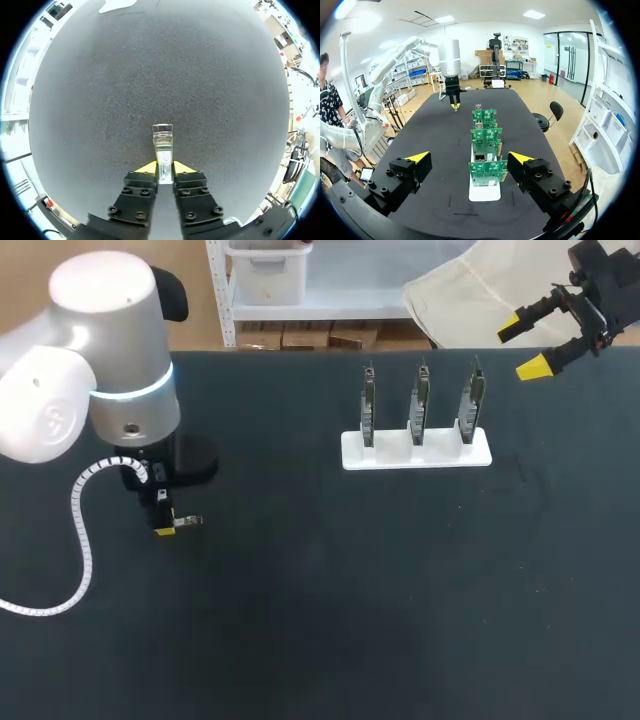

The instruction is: Pick up the optical module with the left hand, and insert it into the network port with the right hand.

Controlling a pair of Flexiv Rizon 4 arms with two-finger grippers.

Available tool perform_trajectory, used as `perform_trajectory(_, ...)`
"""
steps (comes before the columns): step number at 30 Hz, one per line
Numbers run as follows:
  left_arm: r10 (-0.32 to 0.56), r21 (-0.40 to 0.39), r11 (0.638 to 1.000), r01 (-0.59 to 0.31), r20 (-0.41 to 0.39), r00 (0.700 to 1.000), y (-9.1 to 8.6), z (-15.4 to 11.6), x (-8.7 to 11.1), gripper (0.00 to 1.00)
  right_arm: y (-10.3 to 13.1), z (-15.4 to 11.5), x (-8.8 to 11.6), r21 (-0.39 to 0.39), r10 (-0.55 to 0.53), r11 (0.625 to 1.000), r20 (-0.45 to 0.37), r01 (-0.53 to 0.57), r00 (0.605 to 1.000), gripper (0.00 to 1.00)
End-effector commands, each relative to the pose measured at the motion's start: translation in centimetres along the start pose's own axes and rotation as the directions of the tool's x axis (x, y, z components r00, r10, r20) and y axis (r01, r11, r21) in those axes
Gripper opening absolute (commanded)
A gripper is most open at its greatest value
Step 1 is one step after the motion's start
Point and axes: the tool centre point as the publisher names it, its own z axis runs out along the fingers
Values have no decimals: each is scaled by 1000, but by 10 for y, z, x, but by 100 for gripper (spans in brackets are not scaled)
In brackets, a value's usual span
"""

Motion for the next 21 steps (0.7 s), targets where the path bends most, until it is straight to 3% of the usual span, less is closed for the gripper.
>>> perform_trajectory(1, -3, 3, 1000, 3, -3, 1000, 0, 3, 2, 0, 1, 1, 0, 4, -1, 1000, 0, 1, 1000, 100)
perform_trajectory(9, -2, -17, 1000, 3, 16, 1000, -5, -7, -3, 0, 1, 1, 0, 4, -1, 1000, 0, 1, 1000, 100)
perform_trajectory(13, 16, -57, 998, -11, 83, 996, -6, -27, -17, 0, 1, 1, 0, 4, -1, 1000, 0, 1, 1000, 100)
perform_trajectory(16, 10, -68, 998, 3, 186, 982, -5, -45, -28, 0, 1, 1, 0, 4, -1, 1000, 0, 1, 1000, 100)
perform_trajectory(20, 39, -90, 996, -6, 361, 932, -4, -82, -50, 0, 1, 1, 0, 4, -1, 1000, 0, 1, 1000, 100)
perform_trajectory(21, 34, -80, 997, 0, 428, 903, -4, -89, -54, 0, 1, 1, 0, 4, -1, 1000, 0, 1, 1000, 100)
